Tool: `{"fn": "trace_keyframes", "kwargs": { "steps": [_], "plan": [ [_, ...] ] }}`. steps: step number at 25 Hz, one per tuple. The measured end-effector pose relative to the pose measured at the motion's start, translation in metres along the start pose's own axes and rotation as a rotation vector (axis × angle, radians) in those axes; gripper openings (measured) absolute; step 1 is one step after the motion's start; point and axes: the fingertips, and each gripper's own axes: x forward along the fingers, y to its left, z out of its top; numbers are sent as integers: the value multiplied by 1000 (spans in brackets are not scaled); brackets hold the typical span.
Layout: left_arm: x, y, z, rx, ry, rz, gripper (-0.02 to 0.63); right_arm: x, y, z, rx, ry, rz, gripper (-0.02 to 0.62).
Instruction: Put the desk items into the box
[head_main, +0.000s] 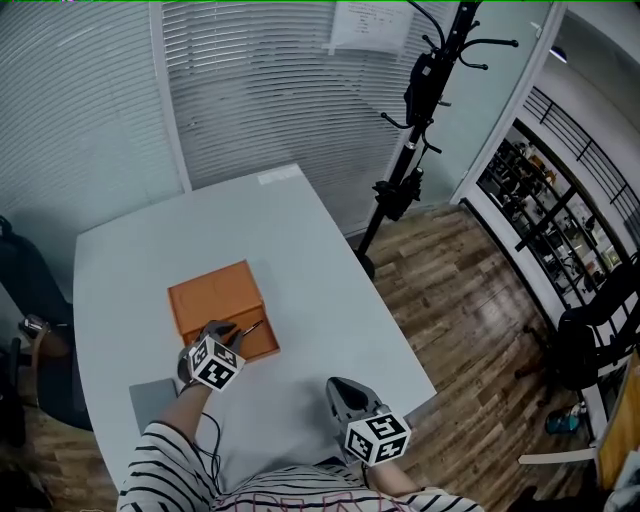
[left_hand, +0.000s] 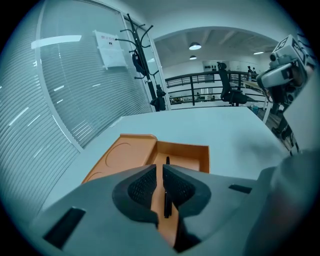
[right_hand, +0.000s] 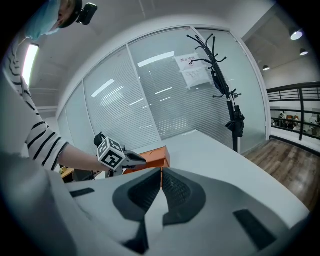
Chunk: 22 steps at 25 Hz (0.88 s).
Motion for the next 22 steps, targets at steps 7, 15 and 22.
{"fn": "trace_keyframes", "kwargs": {
  "steps": [7, 15, 22],
  "plan": [
    [-34, -1, 5, -55, -98, 10, 43, -4, 18, 1, -35, 3, 6, 28],
    [-90, -4, 13, -123, -247, 18, 28, -8, 43, 4, -55, -23, 4, 28],
    [-136, -15, 12, -161, -350, -2, 23, -12, 67, 9, -63, -73, -17, 28]
  ]
}}
